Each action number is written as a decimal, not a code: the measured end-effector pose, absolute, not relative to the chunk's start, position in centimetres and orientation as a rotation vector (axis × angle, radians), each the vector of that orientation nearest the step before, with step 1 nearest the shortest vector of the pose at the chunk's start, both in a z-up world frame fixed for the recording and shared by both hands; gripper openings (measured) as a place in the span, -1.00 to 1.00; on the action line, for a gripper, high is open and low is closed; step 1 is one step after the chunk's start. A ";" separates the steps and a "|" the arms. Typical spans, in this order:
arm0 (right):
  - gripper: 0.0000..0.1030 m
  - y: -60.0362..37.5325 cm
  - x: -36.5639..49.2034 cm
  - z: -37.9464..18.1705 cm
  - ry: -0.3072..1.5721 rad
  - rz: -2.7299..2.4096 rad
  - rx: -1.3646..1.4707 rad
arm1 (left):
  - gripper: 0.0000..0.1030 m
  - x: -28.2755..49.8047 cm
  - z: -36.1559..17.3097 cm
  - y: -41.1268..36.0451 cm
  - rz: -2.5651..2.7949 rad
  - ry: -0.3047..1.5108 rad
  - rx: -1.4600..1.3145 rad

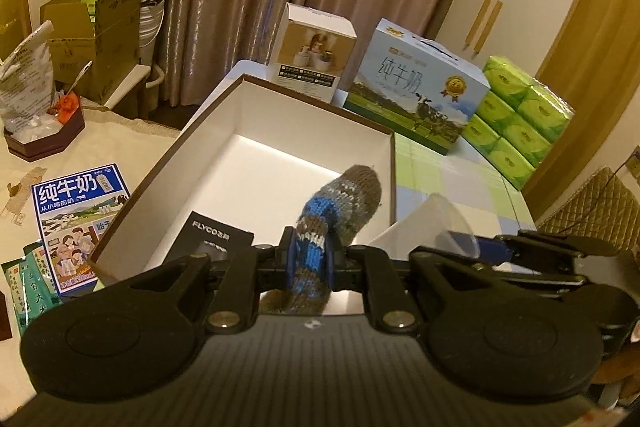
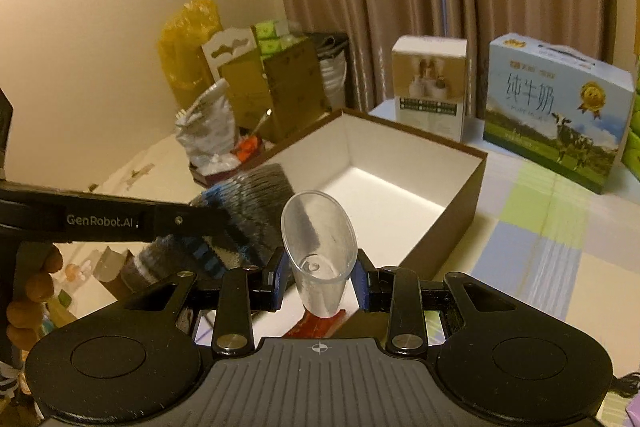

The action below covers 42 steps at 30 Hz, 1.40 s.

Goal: Organize objects
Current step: 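Carry pouch and cup into the cardboard box and release both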

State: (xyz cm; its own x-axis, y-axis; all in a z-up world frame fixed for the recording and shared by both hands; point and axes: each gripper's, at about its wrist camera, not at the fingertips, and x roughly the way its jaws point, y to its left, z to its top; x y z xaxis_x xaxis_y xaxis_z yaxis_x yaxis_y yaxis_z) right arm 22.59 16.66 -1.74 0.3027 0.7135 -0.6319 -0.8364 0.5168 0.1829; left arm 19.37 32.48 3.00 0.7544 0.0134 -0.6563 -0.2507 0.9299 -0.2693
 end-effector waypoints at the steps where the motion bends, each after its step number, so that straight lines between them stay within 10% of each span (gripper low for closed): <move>1: -0.40 17.1 22.9 -2.0 0.735 1.030 -0.202 | -0.79 19.7 2.8 32.8 0.149 0.709 -0.355; 24: -0.40 23.4 30.5 -6.9 0.866 0.863 -0.323 | -0.92 31.3 -3.7 36.7 0.079 0.795 -0.489; 33: -0.40 24.5 31.4 -7.9 0.838 0.833 -0.381 | -0.23 32.7 -6.0 37.0 0.101 0.909 -0.366; 42: 0.16 24.1 30.7 -7.5 0.781 0.867 -0.396 | 0.40 32.5 -5.8 38.2 0.148 0.953 -0.270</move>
